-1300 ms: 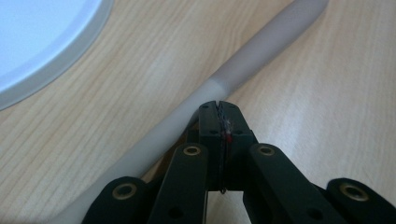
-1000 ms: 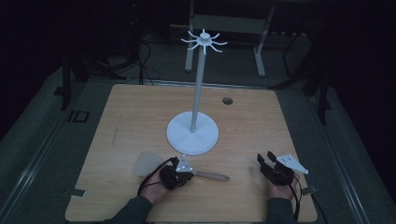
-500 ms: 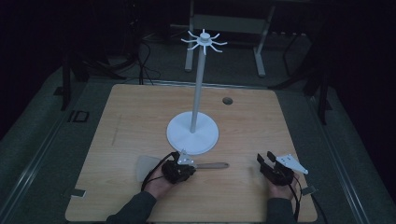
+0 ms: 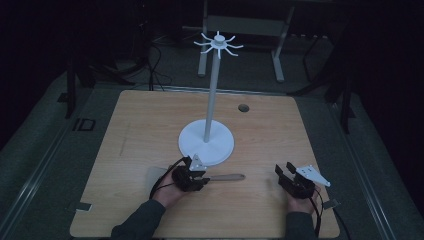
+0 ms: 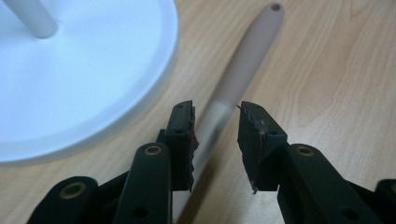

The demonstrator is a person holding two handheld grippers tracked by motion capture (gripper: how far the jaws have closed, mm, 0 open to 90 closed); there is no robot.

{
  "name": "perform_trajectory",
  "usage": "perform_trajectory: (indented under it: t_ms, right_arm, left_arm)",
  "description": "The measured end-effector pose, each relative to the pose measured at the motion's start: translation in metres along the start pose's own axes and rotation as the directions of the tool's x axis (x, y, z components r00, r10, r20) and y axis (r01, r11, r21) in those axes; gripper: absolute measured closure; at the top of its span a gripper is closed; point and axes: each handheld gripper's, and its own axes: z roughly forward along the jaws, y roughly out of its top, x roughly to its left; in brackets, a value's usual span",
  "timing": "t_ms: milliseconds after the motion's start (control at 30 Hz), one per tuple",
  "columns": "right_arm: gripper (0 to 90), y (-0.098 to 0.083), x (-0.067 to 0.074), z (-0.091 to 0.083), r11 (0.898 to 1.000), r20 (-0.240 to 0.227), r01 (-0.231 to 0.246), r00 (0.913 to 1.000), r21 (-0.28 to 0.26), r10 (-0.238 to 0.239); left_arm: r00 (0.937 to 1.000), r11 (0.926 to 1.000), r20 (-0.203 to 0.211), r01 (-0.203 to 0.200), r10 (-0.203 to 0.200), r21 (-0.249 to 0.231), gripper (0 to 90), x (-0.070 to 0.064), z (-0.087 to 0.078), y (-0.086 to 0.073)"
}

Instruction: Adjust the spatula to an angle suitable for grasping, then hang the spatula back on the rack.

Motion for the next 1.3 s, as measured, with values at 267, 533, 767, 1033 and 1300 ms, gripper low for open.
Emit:
perform_trajectory:
  t_ms: [267,533,767,1033,1300]
  right_arm:
    - [48.2,0.0,0.0,0.0,1.0,0.0,0.0,1.0,-0.002,0.0]
    - [47.7,0.0,0.0,0.0,1.0,-0.004,-0.004,1.0,-0.001,0.004]
    - [47.0,0.0,-0.001,0.0,1.0,-0.007,-0.01,0.9999,-0.003,0.01]
    - [46.5,0.0,-0.001,-0.001,1.0,-0.009,-0.008,0.9999,-0.006,0.008]
    - [46.2,0.0,-0.001,-0.001,1.0,-0.011,-0.011,0.9999,-0.006,0.011]
  left_arm:
    - [0.9999,0.9998,-0.01,-0.012,0.011,-0.014,58.3,0.005,-0.005,0.005]
    - [0.9981,0.9983,0.019,-0.059,0.059,-0.001,55.2,0.012,-0.006,0.019]
    - [0.9954,0.9957,0.023,-0.093,0.093,0.0,53.2,0.014,-0.008,0.029]
    - [0.9845,0.9842,0.009,-0.176,0.175,0.023,54.0,0.014,-0.008,0.042]
    - [0.9759,0.9748,-0.018,-0.216,0.217,0.057,53.6,0.013,-0.007,0.055]
